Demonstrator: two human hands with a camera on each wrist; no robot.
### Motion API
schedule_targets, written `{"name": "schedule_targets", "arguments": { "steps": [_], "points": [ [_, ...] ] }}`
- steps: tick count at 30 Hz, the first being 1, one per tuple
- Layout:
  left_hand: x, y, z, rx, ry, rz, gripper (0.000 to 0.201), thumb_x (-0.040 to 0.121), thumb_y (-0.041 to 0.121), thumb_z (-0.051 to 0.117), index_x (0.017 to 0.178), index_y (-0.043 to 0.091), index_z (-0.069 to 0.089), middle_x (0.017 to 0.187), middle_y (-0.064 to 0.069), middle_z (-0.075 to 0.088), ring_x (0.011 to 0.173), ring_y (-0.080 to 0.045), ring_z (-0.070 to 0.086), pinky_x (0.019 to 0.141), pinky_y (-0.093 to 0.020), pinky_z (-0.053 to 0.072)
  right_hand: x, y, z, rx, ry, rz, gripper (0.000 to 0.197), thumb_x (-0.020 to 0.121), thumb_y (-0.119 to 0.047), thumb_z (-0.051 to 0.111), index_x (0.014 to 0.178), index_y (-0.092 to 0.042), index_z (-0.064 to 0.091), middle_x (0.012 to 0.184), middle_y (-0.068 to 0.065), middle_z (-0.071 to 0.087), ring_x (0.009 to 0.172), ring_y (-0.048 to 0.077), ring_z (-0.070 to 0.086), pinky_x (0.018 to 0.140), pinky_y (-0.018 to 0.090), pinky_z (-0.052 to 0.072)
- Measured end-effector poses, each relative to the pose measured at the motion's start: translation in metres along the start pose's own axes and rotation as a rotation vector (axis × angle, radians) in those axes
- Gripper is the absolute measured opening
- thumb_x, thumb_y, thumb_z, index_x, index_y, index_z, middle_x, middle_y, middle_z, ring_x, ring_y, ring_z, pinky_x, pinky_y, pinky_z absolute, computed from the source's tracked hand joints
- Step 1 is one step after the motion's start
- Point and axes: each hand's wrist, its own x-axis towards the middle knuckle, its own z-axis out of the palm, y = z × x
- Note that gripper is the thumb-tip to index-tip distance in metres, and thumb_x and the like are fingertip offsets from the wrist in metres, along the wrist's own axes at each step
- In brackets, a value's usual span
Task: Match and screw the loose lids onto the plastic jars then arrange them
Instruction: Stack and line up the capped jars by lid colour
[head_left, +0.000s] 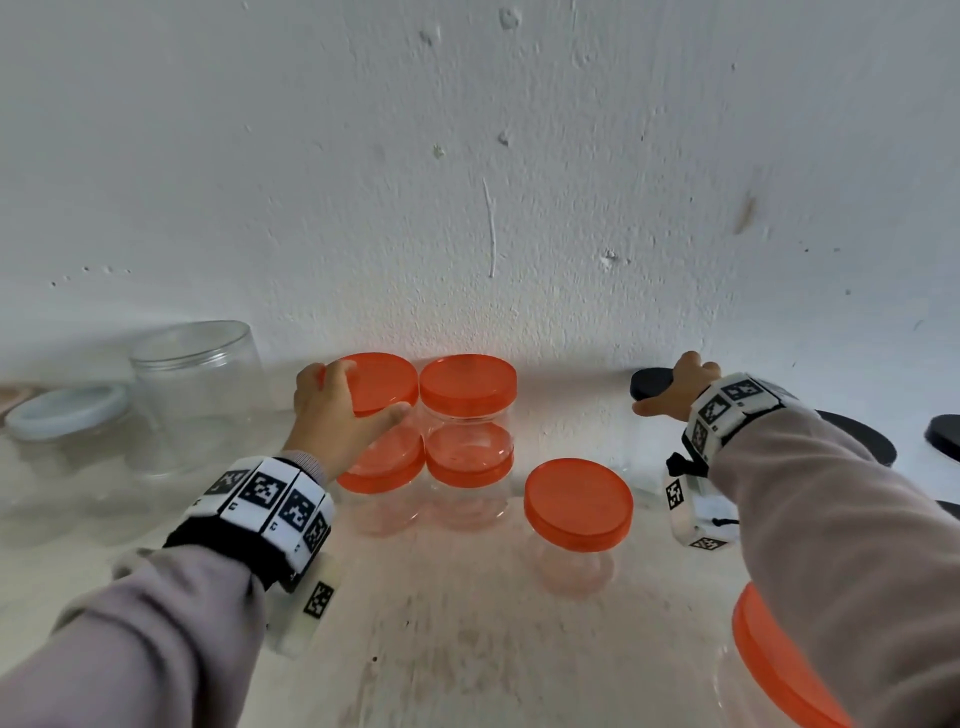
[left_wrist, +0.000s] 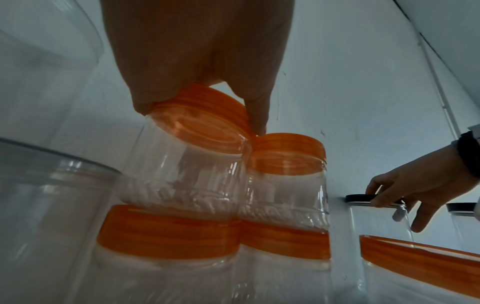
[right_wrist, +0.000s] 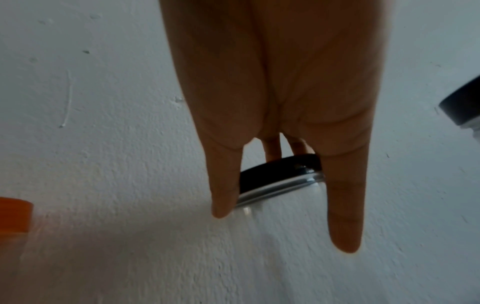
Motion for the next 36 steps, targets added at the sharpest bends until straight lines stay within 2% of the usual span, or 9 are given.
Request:
{"name": "schedule_targets", "arguments": {
  "steps": [9,14,19,21,24,26,29,32,36],
  "points": [
    [0.01,-0.003,0.003,0.061,-0.041,-0.057,0.088,0.081,0.051,0.064,0.147,0.015,0.019,0.15,-0.014,0.01,0.142,-0.03,0.011,0.115,-0.045,0.02,-0.004,0.001,-0.005,-0.047,-0.009,-0.026,0.083,0.08,-0.044,0.071,0.137,-0.003,0.026,0.135,0.019,0.038,0.122,0.038,0.044,0.1,0.048,0.04],
    [0.005,0.003,-0.004,0.078,-0.022,0.006,0.084,0.083,0.045,0.065,0.148,0.016,0.02,0.155,-0.01,0.006,0.144,-0.029,0.004,0.115,-0.047,0.017,-0.031,-0.001,-0.039,-0.014,0.023,-0.169,0.079,0.084,-0.04,0.068,0.139,-0.002,0.026,0.138,0.019,0.035,0.12,0.036,0.046,0.093,0.041,0.043],
    [-0.024,0.04,0.002,-0.026,0.233,0.387,0.056,0.084,0.028,0.07,0.132,0.01,0.048,0.146,-0.011,0.031,0.139,-0.025,0.022,0.11,-0.031,0.02,-0.089,0.025,-0.071,0.048,0.012,-0.313,0.071,0.083,-0.044,0.068,0.136,-0.012,0.034,0.131,0.011,0.045,0.104,0.023,0.049,0.079,0.029,0.037],
    [-0.042,0.06,0.012,-0.062,0.174,0.552,0.046,0.085,0.028,0.068,0.124,0.009,0.055,0.14,-0.008,0.039,0.134,-0.022,0.031,0.107,-0.025,0.021,-0.118,0.045,-0.071,0.03,-0.042,-0.317,0.066,0.08,-0.051,0.068,0.131,-0.02,0.039,0.123,0.004,0.052,0.102,0.019,0.052,0.082,0.032,0.043],
    [-0.064,0.084,0.038,-0.043,-0.114,0.688,0.052,0.085,0.04,0.061,0.13,0.014,0.051,0.14,-0.002,0.039,0.129,-0.01,0.03,0.108,-0.025,0.023,-0.158,0.072,-0.058,-0.134,-0.189,-0.309,0.07,0.077,-0.061,0.063,0.133,-0.026,0.04,0.121,-0.002,0.053,0.103,0.013,0.054,0.087,0.028,0.044],
    [-0.074,0.092,0.061,0.049,-0.318,0.639,0.067,0.085,0.049,0.062,0.141,0.019,0.038,0.146,0.001,0.031,0.132,-0.006,0.024,0.107,-0.023,0.018,-0.176,0.086,-0.046,-0.254,-0.284,-0.304,0.075,0.078,-0.065,0.059,0.137,-0.025,0.036,0.128,-0.004,0.049,0.107,0.011,0.049,0.085,0.024,0.04],
    [-0.088,0.096,0.09,0.135,-0.504,0.395,0.103,0.074,0.06,0.068,0.15,0.016,0.013,0.153,-0.002,0.017,0.141,-0.017,0.017,0.112,-0.032,0.02,-0.187,0.102,-0.029,-0.321,-0.333,-0.254,0.085,0.074,-0.071,0.057,0.14,-0.024,0.031,0.13,-0.003,0.043,0.116,0.016,0.044,0.091,0.028,0.04],
    [-0.097,0.095,0.108,0.142,-0.54,0.184,0.123,0.067,0.063,0.072,0.151,0.013,-0.003,0.155,-0.01,0.011,0.143,-0.026,0.014,0.113,-0.039,0.021,-0.189,0.112,-0.018,-0.329,-0.335,-0.211,0.097,0.07,-0.073,0.059,0.145,-0.023,0.023,0.137,-0.001,0.035,0.126,0.02,0.035,0.1,0.035,0.04],
    [-0.1,0.094,0.118,0.04,-0.499,0.061,0.125,0.068,0.054,0.077,0.15,0.006,-0.005,0.156,-0.014,0.01,0.143,-0.028,0.017,0.113,-0.039,0.022,-0.187,0.111,-0.009,-0.371,-0.387,-0.189,0.107,0.066,-0.07,0.067,0.148,-0.027,0.014,0.143,0.002,0.031,0.131,0.024,0.03,0.103,0.042,0.038]
  ]
}}
